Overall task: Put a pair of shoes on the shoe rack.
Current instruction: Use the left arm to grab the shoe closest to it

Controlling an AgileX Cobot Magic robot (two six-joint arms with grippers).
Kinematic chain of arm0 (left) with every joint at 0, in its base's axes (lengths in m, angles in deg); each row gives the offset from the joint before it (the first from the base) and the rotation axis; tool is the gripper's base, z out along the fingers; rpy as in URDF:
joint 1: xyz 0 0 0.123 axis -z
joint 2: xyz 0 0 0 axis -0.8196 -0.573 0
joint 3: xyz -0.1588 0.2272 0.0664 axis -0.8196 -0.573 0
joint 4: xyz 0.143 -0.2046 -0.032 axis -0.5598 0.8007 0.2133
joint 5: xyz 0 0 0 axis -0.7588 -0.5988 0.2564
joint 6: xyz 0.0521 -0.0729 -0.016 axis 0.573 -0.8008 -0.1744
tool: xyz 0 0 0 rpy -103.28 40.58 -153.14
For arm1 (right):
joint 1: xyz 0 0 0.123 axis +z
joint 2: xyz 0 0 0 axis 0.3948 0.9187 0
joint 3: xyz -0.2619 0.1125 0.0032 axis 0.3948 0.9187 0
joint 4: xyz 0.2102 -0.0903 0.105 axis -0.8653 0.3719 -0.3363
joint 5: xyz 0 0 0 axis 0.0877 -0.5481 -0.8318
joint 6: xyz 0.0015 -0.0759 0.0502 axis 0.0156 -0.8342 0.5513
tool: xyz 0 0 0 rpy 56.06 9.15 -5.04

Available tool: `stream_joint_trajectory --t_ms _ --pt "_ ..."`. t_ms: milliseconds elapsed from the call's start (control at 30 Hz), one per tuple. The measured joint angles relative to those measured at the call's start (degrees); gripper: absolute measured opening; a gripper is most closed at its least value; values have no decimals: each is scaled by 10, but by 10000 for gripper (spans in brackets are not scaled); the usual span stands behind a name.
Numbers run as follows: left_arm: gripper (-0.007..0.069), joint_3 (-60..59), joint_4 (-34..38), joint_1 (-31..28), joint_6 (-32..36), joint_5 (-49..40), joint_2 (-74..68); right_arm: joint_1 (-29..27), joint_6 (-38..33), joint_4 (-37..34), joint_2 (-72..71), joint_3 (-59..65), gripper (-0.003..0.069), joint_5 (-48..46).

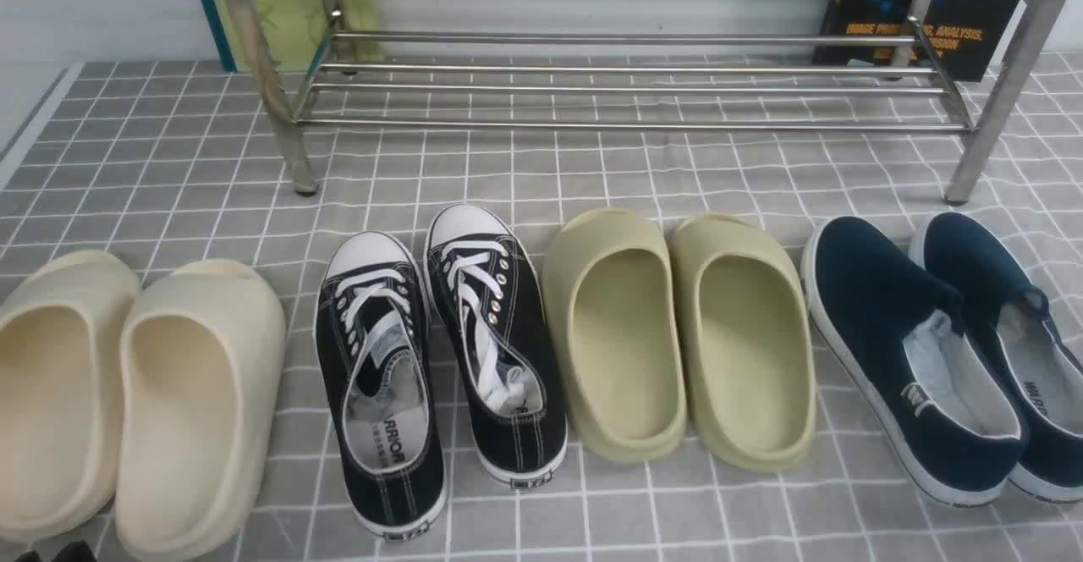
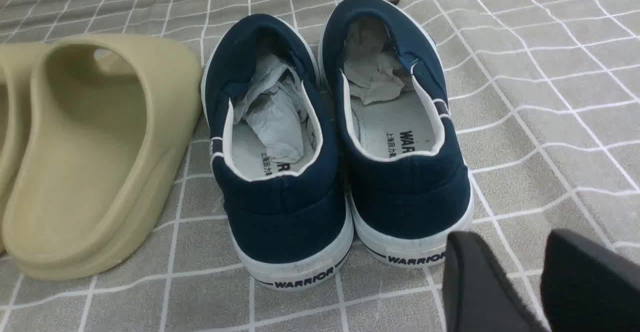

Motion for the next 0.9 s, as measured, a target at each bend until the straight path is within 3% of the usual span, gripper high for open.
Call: stream_joint_trajectory --t_ms 900 --pt "239 0 8 0 0 31 0 0 0 0 0 0 239 0"
